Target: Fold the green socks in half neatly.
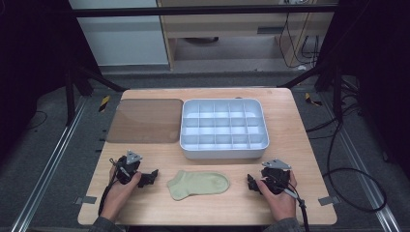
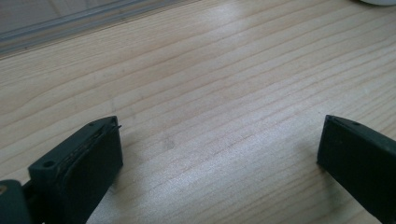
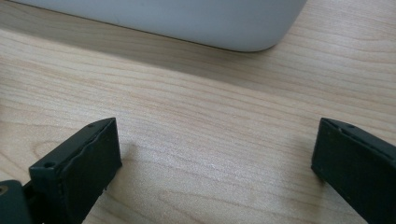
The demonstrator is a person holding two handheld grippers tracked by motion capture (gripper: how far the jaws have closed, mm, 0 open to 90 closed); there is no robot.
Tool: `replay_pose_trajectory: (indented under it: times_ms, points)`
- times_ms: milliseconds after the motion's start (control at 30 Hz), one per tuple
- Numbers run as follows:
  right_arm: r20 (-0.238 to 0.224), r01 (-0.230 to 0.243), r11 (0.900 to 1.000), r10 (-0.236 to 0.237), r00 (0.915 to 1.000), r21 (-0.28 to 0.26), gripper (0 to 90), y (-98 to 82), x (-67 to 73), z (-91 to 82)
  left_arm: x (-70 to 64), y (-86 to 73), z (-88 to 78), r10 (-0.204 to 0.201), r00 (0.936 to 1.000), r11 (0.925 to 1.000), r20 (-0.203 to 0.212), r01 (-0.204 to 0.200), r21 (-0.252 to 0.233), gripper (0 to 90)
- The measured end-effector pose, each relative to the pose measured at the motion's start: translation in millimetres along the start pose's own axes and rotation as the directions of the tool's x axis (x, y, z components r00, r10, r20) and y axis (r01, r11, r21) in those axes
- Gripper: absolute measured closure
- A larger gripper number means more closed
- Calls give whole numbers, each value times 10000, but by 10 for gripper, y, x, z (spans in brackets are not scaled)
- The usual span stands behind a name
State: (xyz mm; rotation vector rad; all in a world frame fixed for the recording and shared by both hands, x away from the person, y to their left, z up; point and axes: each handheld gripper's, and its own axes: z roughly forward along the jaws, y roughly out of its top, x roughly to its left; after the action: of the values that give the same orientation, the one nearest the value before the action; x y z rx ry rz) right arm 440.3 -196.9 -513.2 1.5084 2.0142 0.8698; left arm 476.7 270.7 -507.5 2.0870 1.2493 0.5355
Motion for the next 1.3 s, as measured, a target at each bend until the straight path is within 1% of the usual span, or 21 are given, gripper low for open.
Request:
replay_pose_trajectory:
  times_ms: [133,167,200,300,400,433,467,500,533,567,633,667,700,767,833,867,900,933,1033,1133,1300]
  points:
    - [-27,21,10000,-21,10000,0,22,4,-1,1,-10,36,-17,151,9999,9997,68,-153,201,24]
    - [-51,55,10000,-56,10000,-38,40,6,-6,2,-25,48,-28,174,9998,9997,20,-175,197,55]
    - [-84,154,9998,-154,9998,-94,131,19,-16,-13,-65,77,-65,301,9995,9994,119,-303,176,59]
    - [-284,105,9999,-105,9995,-1,173,38,-18,-43,-108,116,-122,440,9990,9988,92,-441,192,61]
    - [-560,493,9988,-492,9972,4,245,121,14,-188,-183,224,-317,583,9983,9982,96,-585,133,75]
    - [-636,555,9984,-550,9965,67,260,150,29,-236,-183,224,-317,583,9983,9982,96,-585,133,77]
    - [-749,588,9982,-575,9955,145,282,183,48,-287,-211,279,-412,510,9984,9985,255,-516,205,86]
    - [-901,677,9975,-656,9938,198,306,220,73,-342,-211,279,-412,510,9984,9985,255,-516,205,99]
    - [-1113,687,9974,-659,9916,216,337,262,104,-402,-248,320,-495,460,9975,9987,530,-472,214,102]
    - [-1113,687,9974,-659,9916,216,337,262,104,-402,-248,320,-495,460,9975,9987,530,-472,214,102]
    - [-1643,773,9969,-737,9837,159,393,344,184,-504,-284,345,-556,619,9947,9979,822,-634,155,102]
    - [-2087,906,9956,-840,9744,221,456,425,274,-575,-330,354,-577,746,9925,9970,965,-763,143,127]
    - [-2087,906,9956,-840,9744,221,456,425,274,-575,-330,354,-577,746,9925,9970,965,-763,143,147]
    - [-2615,990,9947,-879,9612,294,536,498,378,-605,-372,358,-572,831,9898,9958,1158,-868,275,177]
    - [-3021,1113,9932,-957,9484,348,613,555,483,-583,-441,363,-553,1002,9865,9932,1294,-1070,464,209]
    - [-3310,1234,9910,-999,9383,508,659,592,581,-504,-481,362,-538,1126,9851,9915,1299,-1200,504,239]
    - [-3310,1234,9910,-999,9383,508,659,592,581,-504,-517,362,-524,1252,9834,9895,1310,-1334,563,239]
    - [-3525,1347,9884,-1015,9303,709,688,609,651,-393,-549,359,-510,1303,9825,9884,1327,-1393,606,265]
    - [-3519,1511,9847,-1116,9294,868,706,608,702,-288,-615,333,-461,1330,9811,9867,1405,-1445,743,289]
    - [-3680,1584,9812,-1077,9236,1104,710,575,744,-172,-675,308,-423,1334,9799,9856,1482,-1469,840,315]
    - [-3587,1711,9753,-1112,9268,1396,665,556,768,-87,-757,314,-396,1546,9763,9818,1516,-1689,865,325]
